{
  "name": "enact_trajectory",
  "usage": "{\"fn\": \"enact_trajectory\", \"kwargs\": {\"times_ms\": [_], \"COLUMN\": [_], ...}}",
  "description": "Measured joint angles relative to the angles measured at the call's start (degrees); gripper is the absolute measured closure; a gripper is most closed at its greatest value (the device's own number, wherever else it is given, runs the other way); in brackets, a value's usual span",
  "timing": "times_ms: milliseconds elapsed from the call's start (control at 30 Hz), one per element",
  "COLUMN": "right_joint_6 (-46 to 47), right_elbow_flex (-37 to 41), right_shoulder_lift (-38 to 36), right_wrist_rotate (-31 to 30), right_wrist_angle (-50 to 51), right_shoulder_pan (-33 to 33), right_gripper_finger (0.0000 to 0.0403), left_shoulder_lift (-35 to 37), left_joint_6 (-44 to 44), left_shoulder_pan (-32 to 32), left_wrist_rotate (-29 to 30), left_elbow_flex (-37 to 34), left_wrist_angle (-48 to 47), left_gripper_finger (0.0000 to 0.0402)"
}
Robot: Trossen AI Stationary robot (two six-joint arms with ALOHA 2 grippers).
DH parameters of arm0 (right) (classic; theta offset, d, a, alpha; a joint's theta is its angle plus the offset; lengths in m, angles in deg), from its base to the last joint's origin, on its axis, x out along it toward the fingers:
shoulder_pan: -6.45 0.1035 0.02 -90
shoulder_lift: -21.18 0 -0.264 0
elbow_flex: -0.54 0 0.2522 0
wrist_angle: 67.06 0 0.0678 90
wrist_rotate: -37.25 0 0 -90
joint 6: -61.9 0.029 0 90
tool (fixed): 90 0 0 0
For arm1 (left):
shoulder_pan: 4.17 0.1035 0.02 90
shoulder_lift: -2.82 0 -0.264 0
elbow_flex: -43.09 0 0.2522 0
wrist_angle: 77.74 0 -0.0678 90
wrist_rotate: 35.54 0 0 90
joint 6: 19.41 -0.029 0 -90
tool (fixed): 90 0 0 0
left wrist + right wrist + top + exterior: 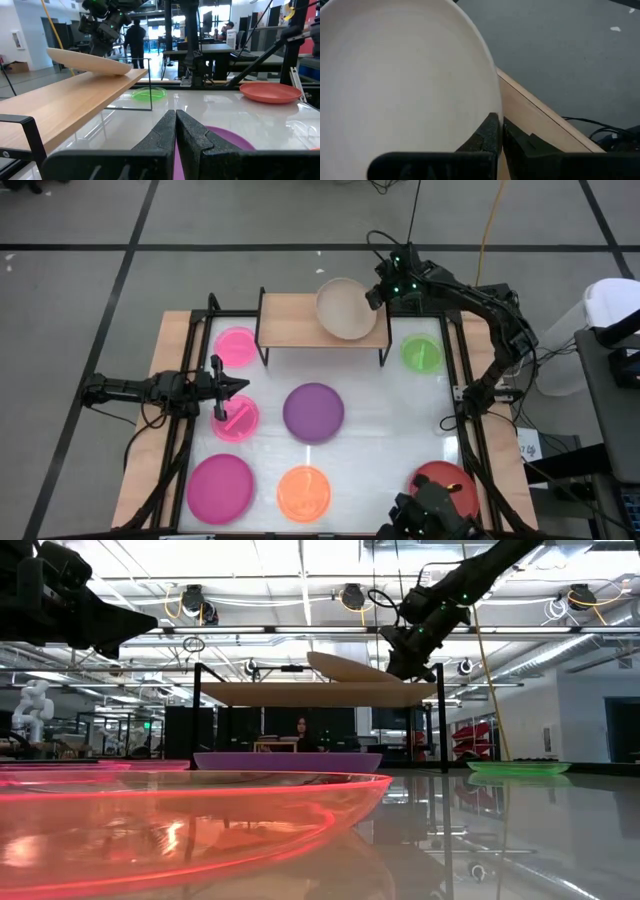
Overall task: Place and stack plates onto a shelf
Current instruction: Put the brown plate on the shelf
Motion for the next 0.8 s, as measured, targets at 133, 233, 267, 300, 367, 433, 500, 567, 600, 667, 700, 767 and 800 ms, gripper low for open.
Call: {"fn": "enact_trajectory", "kwargs": {"times_ms": [133, 233, 267, 300, 367, 433, 500, 567, 600, 667, 700, 767, 800], "right_joint_6": [-0.59, -1.22, -1.69, -1.9, -2.68, -3.42, -3.28, -3.19, -3.19, -3.47, -3.72, -3.72, -3.69], "right_elbow_flex": [0.0, 0.02, 0.02, 0.02, 0.0, 0.0, 0.24, 1.14, 1.53, 2.37, 2.85, 3.94, 4.35], "right_shoulder_lift": [-2.28, -4.52, -5.28, -5.95, -6.8, -6.83, -6.82, -6.88, -6.83, -6.79, -6.81, -6.86, -6.83], "right_wrist_rotate": [-0.63, -0.93, -1.36, -2.37, -4.79, -5.33, -5.27, -5.79, -6.84, -8.43, -8.37, -8.1, -8.1], "right_wrist_angle": [0.61, 2.62, 2.97, 3.32, 5.16, 6.72, 8.06, 7.45, 7.11, 7.01, 6.42, 4.44, 3.85], "right_shoulder_pan": [-0.83, -1.4, -1.4, -1.37, -1.29, -1.21, -1.0, -0.57, -0.3, 0.02, 0.02, 0.0, 0.0], "right_gripper_finger": [0.0401, 0.0401, 0.0402, 0.0402, 0.0401, 0.0397, 0.0392, 0.0385, 0.0382, 0.0374, 0.0369, 0.0359, 0.0354], "left_shoulder_lift": [0.0, 0.0, 0.02, 0.02, 0.02, 0.0, -0.01, 0.0, -0.01, 0.01, 0.0, 0.01, 0.01], "left_joint_6": [0.0, 0.0, 0.0, 0.0, 0.0, 0.0, 0.0, 0.0, 0.0, 0.0, 0.0, 0.0, 0.0], "left_shoulder_pan": [-0.01, 0.0, 0.0, -0.01, 0.0, 0.0, -0.01, 0.0, -0.01, -0.01, -0.02, -0.01, -0.02], "left_wrist_rotate": [0.0, -0.02, -0.02, -0.01, 0.0, -0.02, -0.02, -0.02, -0.02, -0.02, -0.02, -0.02, -0.02], "left_elbow_flex": [0.0, 0.0, 0.0, 0.0, 0.0, 0.0, 0.0, 0.0, 0.0, 0.0, 0.0, 0.0, 0.0], "left_wrist_angle": [0.01, -0.01, -0.02, -0.01, 0.01, 0.0, -0.02, -0.02, 0.01, 0.01, 0.0, 0.0, 0.01], "left_gripper_finger": [0.0382, 0.0382, 0.0382, 0.0382, 0.0382, 0.0382, 0.0382, 0.0382, 0.0382, 0.0382, 0.0382, 0.0382, 0.0382]}}
